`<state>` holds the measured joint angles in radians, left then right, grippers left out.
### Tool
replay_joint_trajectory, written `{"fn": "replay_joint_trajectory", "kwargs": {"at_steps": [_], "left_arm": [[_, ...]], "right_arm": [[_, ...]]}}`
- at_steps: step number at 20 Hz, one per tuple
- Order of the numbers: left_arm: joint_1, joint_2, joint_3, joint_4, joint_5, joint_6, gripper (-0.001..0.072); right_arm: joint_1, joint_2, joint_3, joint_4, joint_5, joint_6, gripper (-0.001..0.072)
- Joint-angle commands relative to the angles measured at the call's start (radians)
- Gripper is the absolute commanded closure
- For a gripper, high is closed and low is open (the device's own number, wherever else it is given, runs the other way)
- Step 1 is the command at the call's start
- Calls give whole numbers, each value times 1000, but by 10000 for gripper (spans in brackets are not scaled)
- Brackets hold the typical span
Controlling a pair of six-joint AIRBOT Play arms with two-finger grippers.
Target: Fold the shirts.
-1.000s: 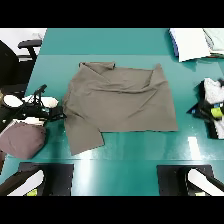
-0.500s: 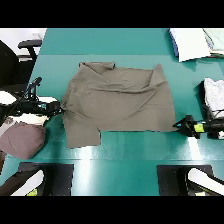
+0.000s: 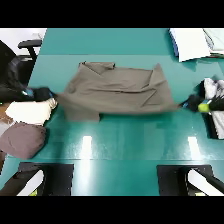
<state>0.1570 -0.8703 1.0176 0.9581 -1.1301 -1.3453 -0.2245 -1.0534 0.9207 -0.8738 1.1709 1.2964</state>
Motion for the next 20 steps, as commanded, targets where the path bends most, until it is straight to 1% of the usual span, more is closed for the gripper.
{"fn": "replay_joint_trajectory", "kwargs": {"at_steps": [1, 3, 5, 7, 9, 11, 13, 15, 17, 20], "left_arm": [[1, 97, 307, 0, -8, -17, 683], [1, 119, 536, 0, -14, -17, 683], [1, 119, 766, 0, -23, -27, 683], [1, 119, 949, 0, -19, -73, 684], [1, 119, 1073, 0, 1, -104, 684], [1, 119, 1137, 2, 36, -116, 685], [1, 114, 1140, 8, 41, -117, 684], [1, 100, 1088, 6, -2, -125, 684], [1, 71, 971, 2, -65, -142, 684], [1, -18, 771, 3, -183, -139, 684]], "right_arm": [[15, 139, 304, 7, 40, 0, 698], [15, 202, 501, 3, 40, 0, 698], [15, 249, 682, -50, 42, 17, 698], [15, 281, 844, -151, 68, 84, 698], [15, 288, 980, -249, 129, 137, 698], [15, 266, 1093, -337, 213, 174, 699], [14, 212, 1182, -381, 317, 189, 699], [13, 143, 1217, -382, 399, 196, 699], [15, 85, 1151, -383, 435, 204, 700], [51, -16, 985, -385, 439, 206, 700]]}}
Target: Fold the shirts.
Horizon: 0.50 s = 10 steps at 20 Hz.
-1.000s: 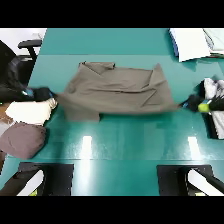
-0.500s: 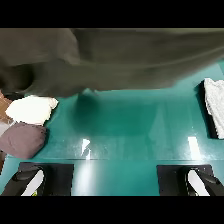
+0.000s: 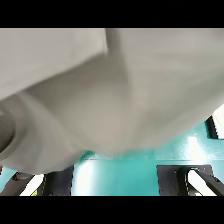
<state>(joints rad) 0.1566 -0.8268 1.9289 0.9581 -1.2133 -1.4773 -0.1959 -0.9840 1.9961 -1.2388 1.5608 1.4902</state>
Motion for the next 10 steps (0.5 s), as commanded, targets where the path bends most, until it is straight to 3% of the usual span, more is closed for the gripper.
{"fn": "replay_joint_trajectory", "kwargs": {"at_steps": [1, 6, 10], "left_arm": [[1, -101, -203, 3, -116, -6, 684], [1, -370, -459, 3, -58, 46, 683], [-63, -629, -447, 6, 149, 181, 684]], "right_arm": [[49, -134, -139, -22, 44, 11, 700], [140, -430, -291, -73, 26, 11, 699], [148, -693, -186, -63, -26, 10, 699]]}}
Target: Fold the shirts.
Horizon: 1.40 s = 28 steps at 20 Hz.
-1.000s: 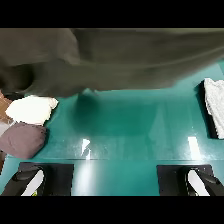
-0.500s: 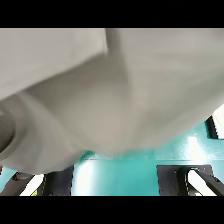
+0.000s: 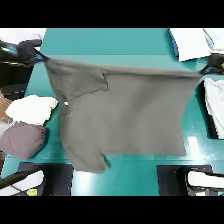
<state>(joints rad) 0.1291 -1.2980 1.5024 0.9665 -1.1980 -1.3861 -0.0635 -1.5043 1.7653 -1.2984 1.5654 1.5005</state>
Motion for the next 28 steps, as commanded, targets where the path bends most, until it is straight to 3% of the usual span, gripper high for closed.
{"fn": "replay_joint_trajectory", "kwargs": {"at_steps": [1, 4, 7, 12, 18, 19, 20, 21, 22, 23, 28], "left_arm": [[-57, -219, 13, -1, 185, 90, 684], [-80, -381, 151, 1, 227, 79, 683], [-75, -404, 202, 6, 182, 78, 682], [-91, -405, 177, 129, -71, 76, 684], [-131, -405, -32, 149, 37, 65, 680], [-128, -405, -38, 163, 36, 30, 654], [-122, -405, -39, 177, 27, 13, 377], [-118, -405, -38, 179, 14, -3, 158], [-110, -401, -38, 179, -10, -5, 191], [-100, -390, -38, 188, -49, -3, 215], [-62, -158, -242, 362, -89, -55, 214]], "right_arm": [[15, -227, 96, -3, -45, 0, 699], [15, -351, 260, -3, -53, 0, 699], [14, -349, 291, -4, -101, -2, 699], [21, -205, 48, -14, -175, -36, 699], [52, -151, -200, -2, -219, -35, 698], [51, -152, -225, -3, -217, -35, 697], [52, -152, -242, -2, -219, -31, 691], [51, -152, -246, -1, -218, -31, 564], [51, -148, -244, -2, -213, -31, 329], [46, -140, -237, -3, -191, -31, 286], [-30, 80, -409, -1, -148, -44, 282]]}}
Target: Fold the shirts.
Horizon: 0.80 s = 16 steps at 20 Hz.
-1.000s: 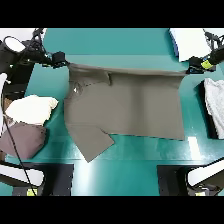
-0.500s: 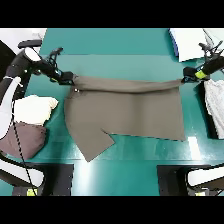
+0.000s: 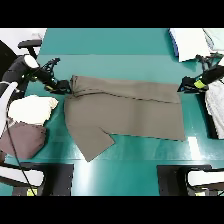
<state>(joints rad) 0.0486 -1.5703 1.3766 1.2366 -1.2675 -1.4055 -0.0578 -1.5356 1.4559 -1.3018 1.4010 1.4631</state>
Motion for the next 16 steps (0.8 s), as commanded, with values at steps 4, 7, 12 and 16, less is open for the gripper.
{"fn": "replay_joint_trajectory", "kwargs": {"at_steps": [4, 7, 12, 16], "left_arm": [[16, 357, -469, 4, 14, -39, 214], [15, 465, -678, -117, 57, -38, 215], [-36, 485, -842, -255, 154, 0, 216], [-157, 484, -850, -255, 204, -9, 489]], "right_arm": [[-79, 303, -305, 22, -41, -7, 282], [-83, 382, -389, 114, -119, -18, 282], [-48, 407, -403, 158, -145, -24, 282], [-31, 407, -403, 154, -113, -24, 282]]}}
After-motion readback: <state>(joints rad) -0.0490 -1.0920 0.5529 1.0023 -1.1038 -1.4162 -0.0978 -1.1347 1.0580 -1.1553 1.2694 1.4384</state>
